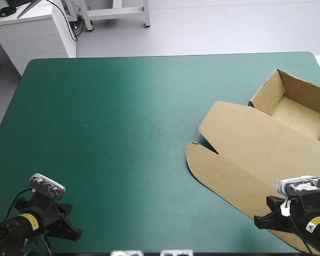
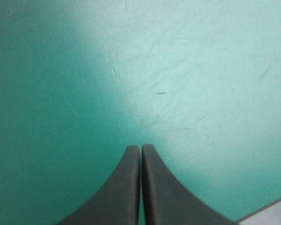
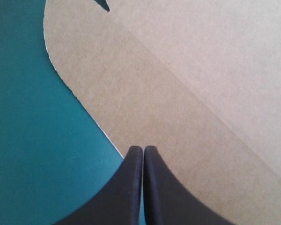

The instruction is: Fold the box

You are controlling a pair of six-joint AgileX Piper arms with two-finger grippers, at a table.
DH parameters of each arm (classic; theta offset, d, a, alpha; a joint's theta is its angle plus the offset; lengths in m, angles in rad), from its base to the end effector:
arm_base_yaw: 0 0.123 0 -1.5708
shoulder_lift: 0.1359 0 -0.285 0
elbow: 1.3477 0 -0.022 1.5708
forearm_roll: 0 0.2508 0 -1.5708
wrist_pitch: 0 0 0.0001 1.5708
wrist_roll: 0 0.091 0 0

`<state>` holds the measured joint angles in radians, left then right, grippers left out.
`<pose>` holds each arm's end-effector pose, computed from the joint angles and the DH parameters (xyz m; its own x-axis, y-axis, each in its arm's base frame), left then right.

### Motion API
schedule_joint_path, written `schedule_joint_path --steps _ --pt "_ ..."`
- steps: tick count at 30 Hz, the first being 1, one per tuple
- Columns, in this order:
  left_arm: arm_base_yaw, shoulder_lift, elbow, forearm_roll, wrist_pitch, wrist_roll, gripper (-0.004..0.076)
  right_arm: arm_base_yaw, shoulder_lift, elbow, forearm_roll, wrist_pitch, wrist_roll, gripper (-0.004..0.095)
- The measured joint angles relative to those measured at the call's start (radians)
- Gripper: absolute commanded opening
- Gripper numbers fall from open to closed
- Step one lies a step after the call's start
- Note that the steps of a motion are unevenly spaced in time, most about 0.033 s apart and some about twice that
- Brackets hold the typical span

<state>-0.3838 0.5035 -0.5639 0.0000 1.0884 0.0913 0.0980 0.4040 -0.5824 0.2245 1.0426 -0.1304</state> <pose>0.0646 -0.0261 0.2781 -0.7120 0.3858 -0.5867 0.4412 0.8958 0.0537 0.0541 0.0229 0.2946 -0.6861 -0.0831 -0.7228 -0.2448 0.9619 0.1219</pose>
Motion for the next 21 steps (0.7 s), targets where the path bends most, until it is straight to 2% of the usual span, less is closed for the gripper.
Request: schedule_joint_path --steps 7,21 --pt "0.0 -0.103 0.001 -0.005 -0.056 0.055 -0.0008 0.0 0.0 0.055 0.003 -0.102 0.0 -0.0004" --pt "0.0 -0.113 0.07 -0.005 -0.117 0.059 -0.0008 0.0 0.0 0.1 0.024 -0.126 -0.019 -0.0004"
